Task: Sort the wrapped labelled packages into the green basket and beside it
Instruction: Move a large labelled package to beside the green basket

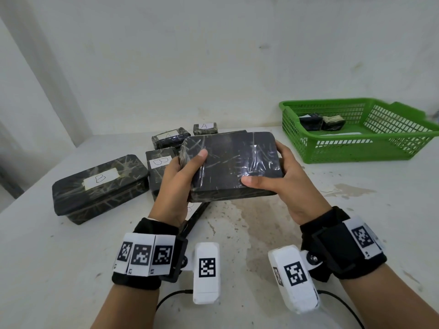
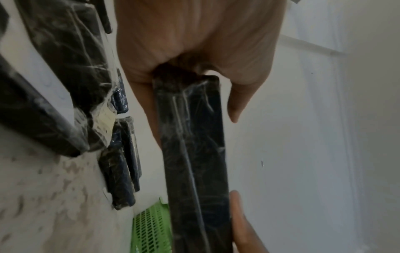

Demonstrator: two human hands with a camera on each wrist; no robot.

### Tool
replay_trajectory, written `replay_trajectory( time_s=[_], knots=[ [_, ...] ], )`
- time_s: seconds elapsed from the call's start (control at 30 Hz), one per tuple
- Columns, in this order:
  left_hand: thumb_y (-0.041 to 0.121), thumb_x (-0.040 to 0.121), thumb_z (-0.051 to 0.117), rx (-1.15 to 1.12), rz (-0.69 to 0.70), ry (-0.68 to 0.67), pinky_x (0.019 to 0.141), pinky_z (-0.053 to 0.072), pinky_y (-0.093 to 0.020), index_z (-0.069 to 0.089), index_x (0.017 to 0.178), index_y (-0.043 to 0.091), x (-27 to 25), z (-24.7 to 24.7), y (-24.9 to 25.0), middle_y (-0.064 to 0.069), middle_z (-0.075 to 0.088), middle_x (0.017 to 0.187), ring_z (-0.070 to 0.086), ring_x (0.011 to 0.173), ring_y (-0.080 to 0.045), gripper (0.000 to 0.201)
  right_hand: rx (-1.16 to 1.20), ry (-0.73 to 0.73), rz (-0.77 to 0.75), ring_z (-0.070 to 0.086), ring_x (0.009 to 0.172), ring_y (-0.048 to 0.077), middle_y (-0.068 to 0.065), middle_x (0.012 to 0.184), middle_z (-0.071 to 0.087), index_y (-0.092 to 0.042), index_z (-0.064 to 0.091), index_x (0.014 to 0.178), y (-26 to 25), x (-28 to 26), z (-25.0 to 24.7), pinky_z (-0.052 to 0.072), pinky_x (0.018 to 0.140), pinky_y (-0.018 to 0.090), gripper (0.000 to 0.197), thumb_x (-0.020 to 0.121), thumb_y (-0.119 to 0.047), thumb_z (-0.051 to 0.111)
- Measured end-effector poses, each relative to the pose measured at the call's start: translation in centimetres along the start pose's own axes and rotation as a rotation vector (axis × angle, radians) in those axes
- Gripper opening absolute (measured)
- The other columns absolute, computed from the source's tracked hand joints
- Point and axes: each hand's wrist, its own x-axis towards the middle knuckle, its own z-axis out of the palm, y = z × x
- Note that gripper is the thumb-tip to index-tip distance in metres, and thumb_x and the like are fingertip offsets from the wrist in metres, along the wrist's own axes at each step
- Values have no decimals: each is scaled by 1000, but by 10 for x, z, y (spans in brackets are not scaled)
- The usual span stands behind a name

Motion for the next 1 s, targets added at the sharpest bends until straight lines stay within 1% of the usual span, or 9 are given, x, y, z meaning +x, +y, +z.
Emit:
replay_trajectory(
  time_s=[0.17, 0.33, 0.43, 0.6, 0.7, 0.8, 0.9, 0.97, 1.0],
  knots=[
    [20, 91, 65, 32, 1, -11, 100, 51, -48, 60, 124, 9, 3, -4, 0, -8, 71, 117, 68, 109, -24, 35, 36, 19, 34, 66, 112, 12, -4, 124, 67, -24, 43, 142, 7, 5, -1, 51, 101, 37, 96, 59, -40, 86],
    [23, 93, 64, 133, 76, -48, 94, 56, -42, 59, 125, 19, -2, -4, 0, 0, 71, 117, 69, 107, -17, 33, 47, 87, -24, 70, 100, 8, -3, 113, 71, -23, 38, 140, 8, 6, -4, 57, 81, 22, 74, 78, -12, 76],
    [26, 93, 63, 139, 106, -70, 94, 56, -44, 53, 131, 23, -5, -1, 0, -1, 70, 119, 68, 108, -14, 39, 13, 94, -72, 68, 105, 9, -1, 113, 69, -30, 34, 134, 7, 6, -4, 56, 86, 24, 70, 82, -4, 73],
    [72, 75, 62, 97, 5, -119, 94, 53, -54, 47, 133, 33, -7, 1, 5, 7, 62, 127, 62, 114, -15, 72, 16, 111, -74, 66, 103, 9, 5, 112, 66, -37, 30, 133, 13, 4, 0, 53, 95, 33, 75, 84, 5, 69],
    [77, 70, 62, 41, -19, -86, 92, 55, -51, 50, 136, 29, -8, 4, 4, 0, 62, 131, 64, 116, -18, 82, 89, 52, -54, 65, 105, 18, 4, 110, 66, -44, 38, 119, 7, 5, 1, 54, 96, 39, 69, 85, 10, 64],
    [48, 87, 65, -30, 30, 31, 97, 53, -47, 52, 131, 19, -9, 7, 4, -1, 68, 122, 69, 104, -12, 54, 235, -12, 2, 65, 107, 14, -4, 115, 66, -34, 46, 120, 3, 4, 3, 55, 93, 42, 42, 87, -17, 66],
    [39, 90, 66, -6, 46, 31, 101, 50, -39, 52, 120, 19, -11, 9, 3, 3, 67, 120, 66, 109, -7, 38, 278, -10, 79, 58, 125, 17, 0, 136, 60, -23, 49, 139, 1, 4, 4, 52, 98, 46, 69, 83, -64, 57],
    [32, 94, 62, 5, 50, 0, 97, 50, -34, 53, 102, 27, -12, 10, 1, 7, 67, 108, 67, 100, -3, 14, 269, 39, 95, 58, 124, 18, 1, 133, 63, -20, 52, 138, -1, 3, 4, 55, 88, 39, 70, 82, -62, 53],
    [34, 93, 63, 3, 51, -18, 100, 50, -35, 53, 105, 25, -12, 10, 2, 6, 67, 112, 66, 104, -5, 18, 269, 60, 92, 59, 123, 18, 3, 133, 63, -17, 52, 137, -1, 4, 4, 55, 81, 35, 68, 83, -58, 56]
  ],
)
